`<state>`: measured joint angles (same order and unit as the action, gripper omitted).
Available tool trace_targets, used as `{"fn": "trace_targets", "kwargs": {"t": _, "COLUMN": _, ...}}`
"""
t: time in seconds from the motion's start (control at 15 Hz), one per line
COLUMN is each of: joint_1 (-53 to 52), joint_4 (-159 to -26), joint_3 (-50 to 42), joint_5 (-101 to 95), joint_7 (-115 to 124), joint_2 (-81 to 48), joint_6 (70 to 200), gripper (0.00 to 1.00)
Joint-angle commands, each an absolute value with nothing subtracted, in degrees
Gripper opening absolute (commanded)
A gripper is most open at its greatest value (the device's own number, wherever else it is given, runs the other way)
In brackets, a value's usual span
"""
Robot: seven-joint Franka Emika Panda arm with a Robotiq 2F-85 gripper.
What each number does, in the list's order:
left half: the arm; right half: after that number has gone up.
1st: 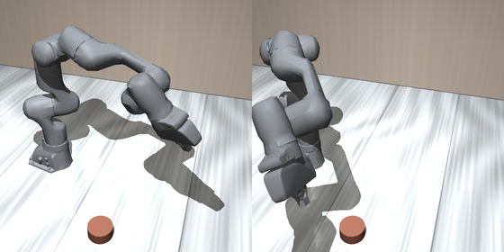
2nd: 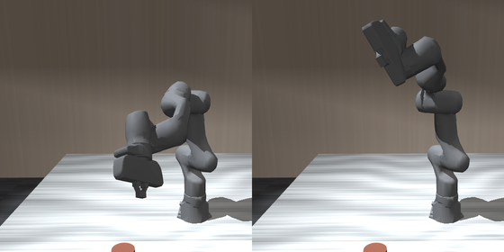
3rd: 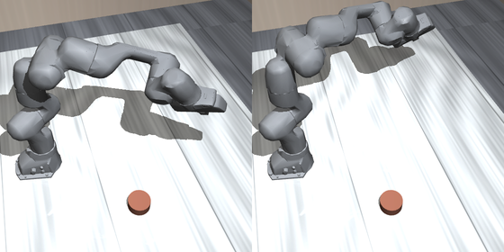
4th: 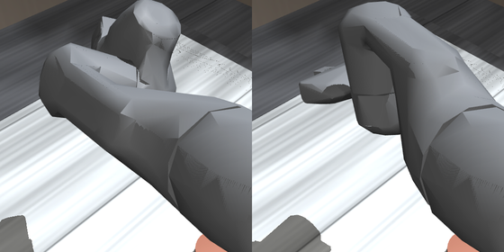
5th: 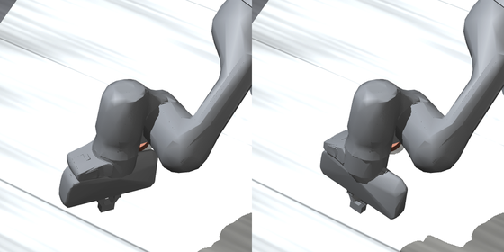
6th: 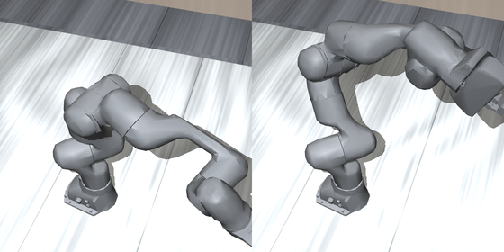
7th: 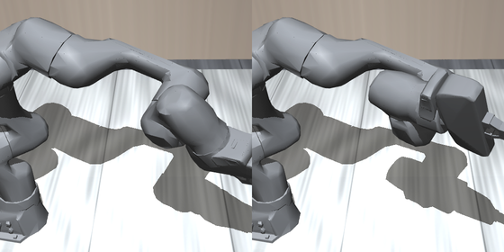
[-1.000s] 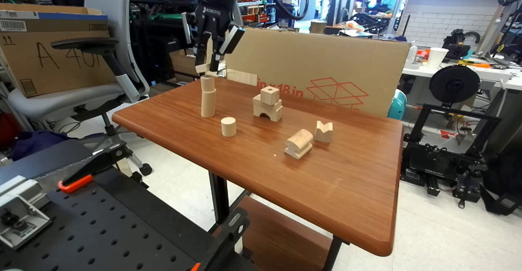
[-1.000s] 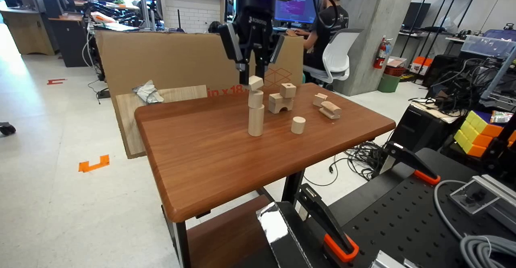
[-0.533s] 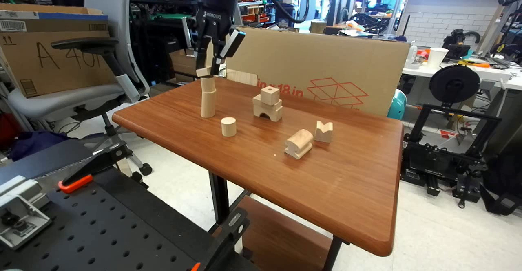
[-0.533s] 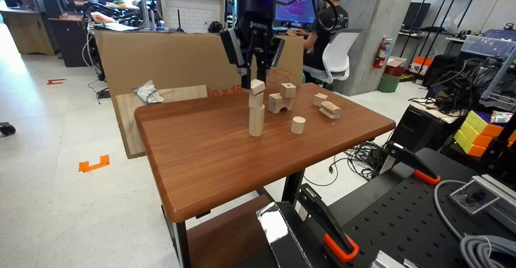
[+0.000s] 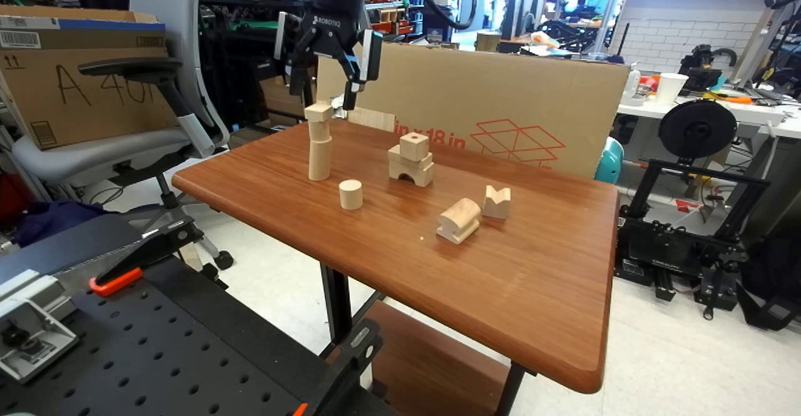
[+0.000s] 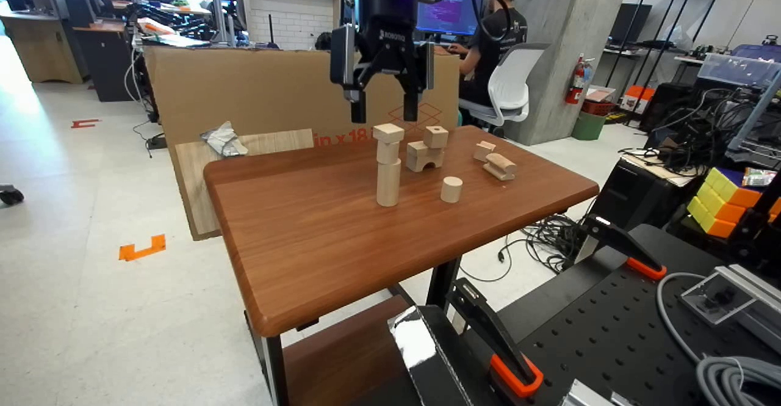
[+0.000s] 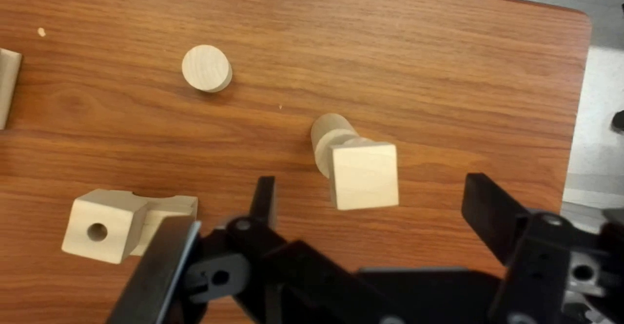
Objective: Put the square block on the wooden cylinder
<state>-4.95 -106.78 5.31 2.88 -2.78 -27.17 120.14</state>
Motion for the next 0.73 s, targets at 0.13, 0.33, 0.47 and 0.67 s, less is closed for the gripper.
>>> {"fn": "trace_targets", "kwargs": {"t": 0.13, "joint_1": -6.34, "joint_4": -106.89, "joint_3": 3.31, "joint_5": -3.68, "joint_7": 2.60, "joint_2": -19.83, "joint_6": 116.61, "gripper": 1.00}}
{"fn": "trace_targets", "kwargs": {"t": 0.33, "joint_1": -5.46, "joint_4": -106.13, "joint_3": 3.78, "joint_5": -3.71, "joint_7": 3.32, "joint_2": -20.54, "joint_6": 116.30, "gripper": 1.00}}
{"fn": "trace_targets", "kwargs": {"t": 0.47, "joint_1": -5.39, "joint_4": -106.06, "joint_3": 3.39, "joint_5": -4.04, "joint_7": 4.18, "joint_2": -19.37, "joint_6": 115.42, "gripper": 1.00}}
{"fn": "trace_targets", "kwargs": {"t": 0.67, "joint_1": -5.48, "joint_4": -106.16, "joint_3": 3.33, "joint_5": -4.08, "joint_7": 4.60, "joint_2": -19.49, "joint_6": 115.42, "gripper": 1.00}}
